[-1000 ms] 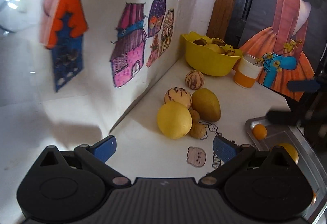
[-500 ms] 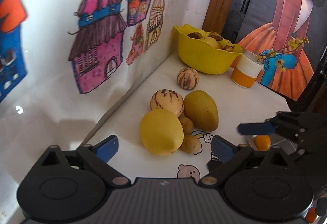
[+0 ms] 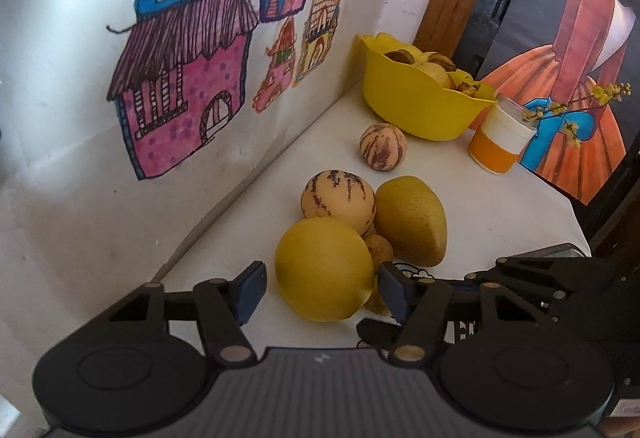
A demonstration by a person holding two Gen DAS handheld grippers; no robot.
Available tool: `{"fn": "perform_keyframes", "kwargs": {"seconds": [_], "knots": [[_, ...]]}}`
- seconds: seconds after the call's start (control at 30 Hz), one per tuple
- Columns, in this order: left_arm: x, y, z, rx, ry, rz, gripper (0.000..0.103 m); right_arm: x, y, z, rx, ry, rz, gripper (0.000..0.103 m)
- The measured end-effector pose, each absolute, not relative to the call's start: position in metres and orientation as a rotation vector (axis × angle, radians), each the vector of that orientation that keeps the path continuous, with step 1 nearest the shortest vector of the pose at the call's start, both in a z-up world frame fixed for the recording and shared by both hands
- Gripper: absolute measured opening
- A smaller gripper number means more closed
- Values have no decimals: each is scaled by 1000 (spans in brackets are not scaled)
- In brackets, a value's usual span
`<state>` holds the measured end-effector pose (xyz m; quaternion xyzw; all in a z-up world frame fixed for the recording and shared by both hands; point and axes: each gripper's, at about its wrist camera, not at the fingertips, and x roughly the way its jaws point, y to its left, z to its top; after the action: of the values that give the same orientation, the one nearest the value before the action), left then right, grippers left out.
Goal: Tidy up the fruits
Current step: 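Grasp the round yellow citrus with the left tool while the right tool grasps the small brown fruit, then lower the citrus into the tray and open the left tool while the right tool releases the brown fruit there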
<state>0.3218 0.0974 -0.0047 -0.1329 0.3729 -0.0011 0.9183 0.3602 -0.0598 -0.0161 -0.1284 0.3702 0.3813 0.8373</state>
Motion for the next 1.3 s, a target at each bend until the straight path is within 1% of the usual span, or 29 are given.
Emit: {"fn": "perform_keyframes", "kwargs": {"seconds": [0.1, 0.13, 0.23, 0.37, 0.77, 0.93, 1.3], "knots": [[325, 99, -7, -278, 777, -5, 63, 363, -59, -17, -249, 785, 792, 42], [326, 99, -8, -281, 781, -8, 62, 364, -59, -18, -243, 786, 789, 40], [327, 99, -10, -290, 787, -13, 61, 365, -58, -19, -232, 781, 784, 37], [327, 100, -11, -298, 787, -13, 60, 367, -58, -19, -209, 780, 784, 27], [317, 88, -8, -292, 801, -45, 59, 356, -80, -11, -146, 783, 759, 27], [312, 79, -6, -303, 803, -62, 59, 343, -99, -1, -141, 743, 728, 27], [318, 40, 20, -286, 753, -109, 59, 328, -177, 23, -87, 677, 562, 27]]}}
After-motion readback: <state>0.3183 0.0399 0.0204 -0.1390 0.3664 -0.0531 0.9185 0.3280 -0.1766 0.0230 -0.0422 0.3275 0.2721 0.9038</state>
